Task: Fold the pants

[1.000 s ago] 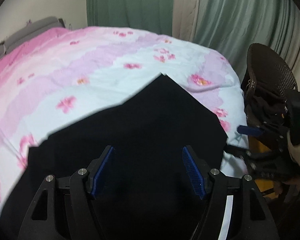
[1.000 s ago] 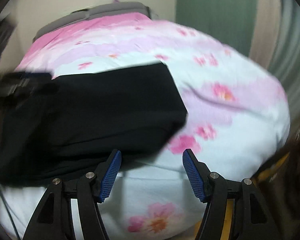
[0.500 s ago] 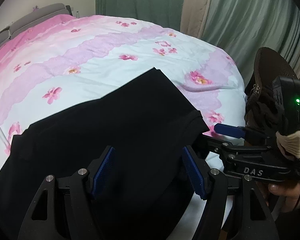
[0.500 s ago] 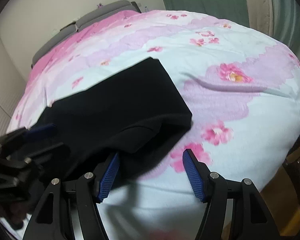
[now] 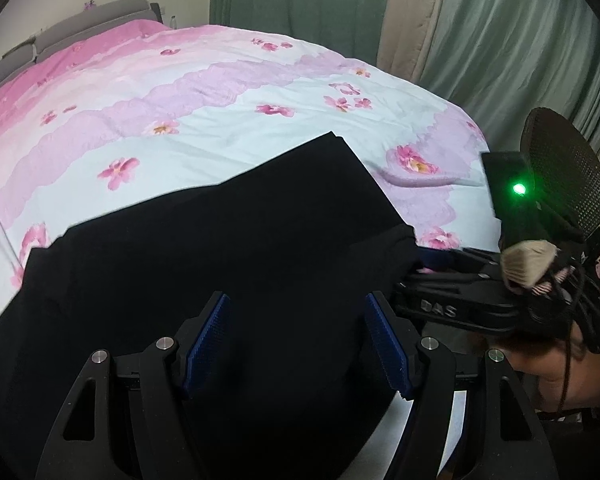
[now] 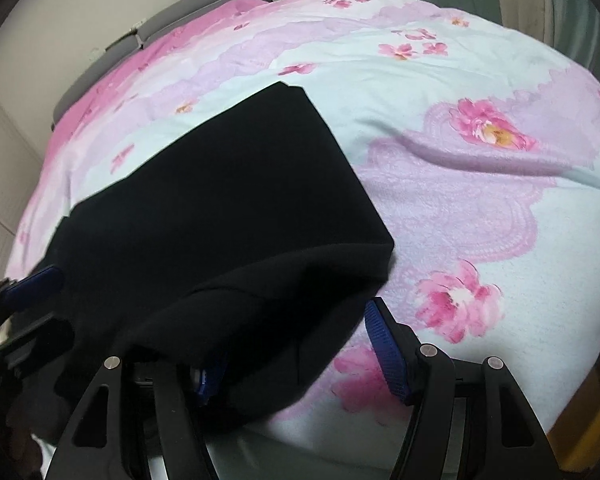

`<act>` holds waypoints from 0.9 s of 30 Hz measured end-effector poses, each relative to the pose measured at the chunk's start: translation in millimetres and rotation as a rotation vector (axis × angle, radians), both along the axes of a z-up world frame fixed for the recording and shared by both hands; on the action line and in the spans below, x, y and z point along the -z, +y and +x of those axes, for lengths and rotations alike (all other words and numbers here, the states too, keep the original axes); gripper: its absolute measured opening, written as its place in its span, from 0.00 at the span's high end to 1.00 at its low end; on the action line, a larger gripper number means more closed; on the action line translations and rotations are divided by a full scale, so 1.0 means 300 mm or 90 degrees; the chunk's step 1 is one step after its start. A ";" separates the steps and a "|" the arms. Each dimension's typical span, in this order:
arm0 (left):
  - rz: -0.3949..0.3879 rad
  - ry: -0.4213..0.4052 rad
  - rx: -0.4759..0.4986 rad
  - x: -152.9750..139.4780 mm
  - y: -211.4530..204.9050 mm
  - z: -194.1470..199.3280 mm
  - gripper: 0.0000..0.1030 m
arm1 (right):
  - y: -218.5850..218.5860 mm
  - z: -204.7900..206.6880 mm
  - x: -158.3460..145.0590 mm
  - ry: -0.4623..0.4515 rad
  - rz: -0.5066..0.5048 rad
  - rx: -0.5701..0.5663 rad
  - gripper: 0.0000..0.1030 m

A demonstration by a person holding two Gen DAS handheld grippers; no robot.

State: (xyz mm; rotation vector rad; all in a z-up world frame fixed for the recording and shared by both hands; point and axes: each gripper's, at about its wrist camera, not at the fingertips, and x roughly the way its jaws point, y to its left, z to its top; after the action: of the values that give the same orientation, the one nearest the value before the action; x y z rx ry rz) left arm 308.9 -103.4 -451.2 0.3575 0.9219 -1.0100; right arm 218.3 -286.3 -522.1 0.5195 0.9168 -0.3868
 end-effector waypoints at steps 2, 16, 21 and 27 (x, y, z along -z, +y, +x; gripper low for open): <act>-0.003 0.002 -0.002 0.002 0.012 -0.003 0.33 | 0.005 0.024 0.007 -0.003 -0.011 -0.005 0.51; 0.004 0.015 -0.014 0.176 0.071 0.032 0.34 | 0.000 -0.133 -0.155 0.054 -0.137 -0.032 0.95; -0.013 0.012 -0.021 0.145 0.090 0.004 0.34 | -0.090 -0.208 -0.118 0.100 -0.127 0.031 0.95; -0.038 -0.014 -0.018 0.079 0.094 -0.044 0.34 | -0.109 -0.240 -0.151 0.048 -0.094 0.031 0.92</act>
State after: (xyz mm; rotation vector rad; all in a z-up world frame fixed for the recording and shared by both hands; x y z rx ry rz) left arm 295.8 -75.2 -474.8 0.3044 0.8729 -1.0029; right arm 146.3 -318.9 -476.9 0.3943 0.9408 -0.5164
